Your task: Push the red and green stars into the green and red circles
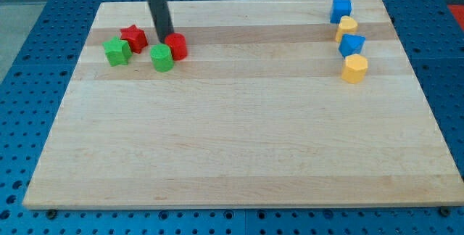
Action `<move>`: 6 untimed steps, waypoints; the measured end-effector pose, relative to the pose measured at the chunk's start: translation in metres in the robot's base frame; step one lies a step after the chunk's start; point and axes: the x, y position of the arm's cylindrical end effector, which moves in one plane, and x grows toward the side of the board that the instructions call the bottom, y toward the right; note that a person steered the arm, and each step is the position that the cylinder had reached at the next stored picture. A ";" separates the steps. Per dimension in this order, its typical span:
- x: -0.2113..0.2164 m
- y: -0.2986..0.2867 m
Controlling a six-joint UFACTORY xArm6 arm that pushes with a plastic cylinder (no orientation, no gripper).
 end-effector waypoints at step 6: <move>0.207 -0.003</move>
